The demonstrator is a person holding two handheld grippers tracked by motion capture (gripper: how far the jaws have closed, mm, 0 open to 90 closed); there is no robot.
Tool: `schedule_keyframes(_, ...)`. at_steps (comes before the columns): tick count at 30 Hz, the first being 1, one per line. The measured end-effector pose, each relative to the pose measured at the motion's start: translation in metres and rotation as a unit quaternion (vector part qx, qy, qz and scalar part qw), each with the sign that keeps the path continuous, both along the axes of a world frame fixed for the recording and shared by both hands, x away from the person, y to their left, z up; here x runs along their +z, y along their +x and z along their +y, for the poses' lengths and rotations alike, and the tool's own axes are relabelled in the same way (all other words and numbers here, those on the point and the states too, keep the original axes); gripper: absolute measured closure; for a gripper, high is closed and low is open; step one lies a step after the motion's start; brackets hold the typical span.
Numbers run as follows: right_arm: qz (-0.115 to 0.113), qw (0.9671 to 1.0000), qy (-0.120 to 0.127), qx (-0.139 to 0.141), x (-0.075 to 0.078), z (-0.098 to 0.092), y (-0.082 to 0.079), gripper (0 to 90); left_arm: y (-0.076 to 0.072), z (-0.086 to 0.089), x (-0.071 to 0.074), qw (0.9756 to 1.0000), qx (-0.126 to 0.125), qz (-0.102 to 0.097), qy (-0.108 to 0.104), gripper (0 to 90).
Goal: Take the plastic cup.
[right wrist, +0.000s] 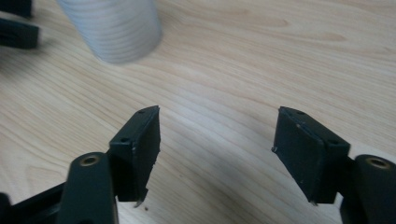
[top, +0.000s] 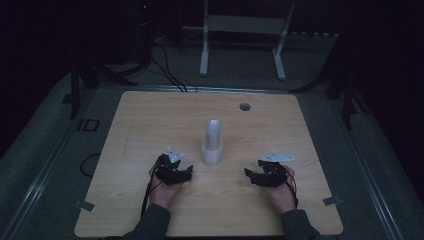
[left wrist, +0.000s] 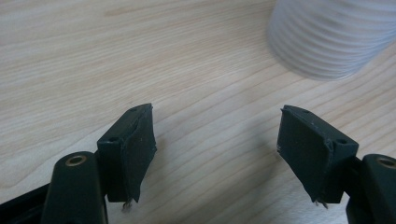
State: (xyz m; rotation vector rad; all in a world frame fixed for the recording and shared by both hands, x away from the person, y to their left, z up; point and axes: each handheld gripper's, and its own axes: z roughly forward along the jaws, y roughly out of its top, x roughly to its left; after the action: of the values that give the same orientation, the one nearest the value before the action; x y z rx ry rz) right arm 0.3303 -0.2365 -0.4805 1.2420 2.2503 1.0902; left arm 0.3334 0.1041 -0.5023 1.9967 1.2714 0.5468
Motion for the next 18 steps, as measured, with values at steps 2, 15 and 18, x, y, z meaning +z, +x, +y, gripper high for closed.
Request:
schedule_keyframes(2, -0.001, 1.0000, -0.004, 0.003, -0.002, 0.000, 0.000, 36.1, -0.001, -0.002, 0.001, 0.9999, -0.009, -0.005, -0.002, 28.2)
schedule_keyframes(15, -0.007, 0.9999, 0.007, 0.009, 0.011, -0.001, 0.004, 44.5, -0.005, -0.017, 0.014, 0.9963, -0.066, -0.046, -0.029, 27.8)
schedule_keyframes(18, -0.011, 0.9997, 0.017, 0.015, 0.020, 0.000, 0.006, 44.7, -0.005, -0.020, 0.019, 0.9945, -0.078, -0.060, -0.037, 26.8)
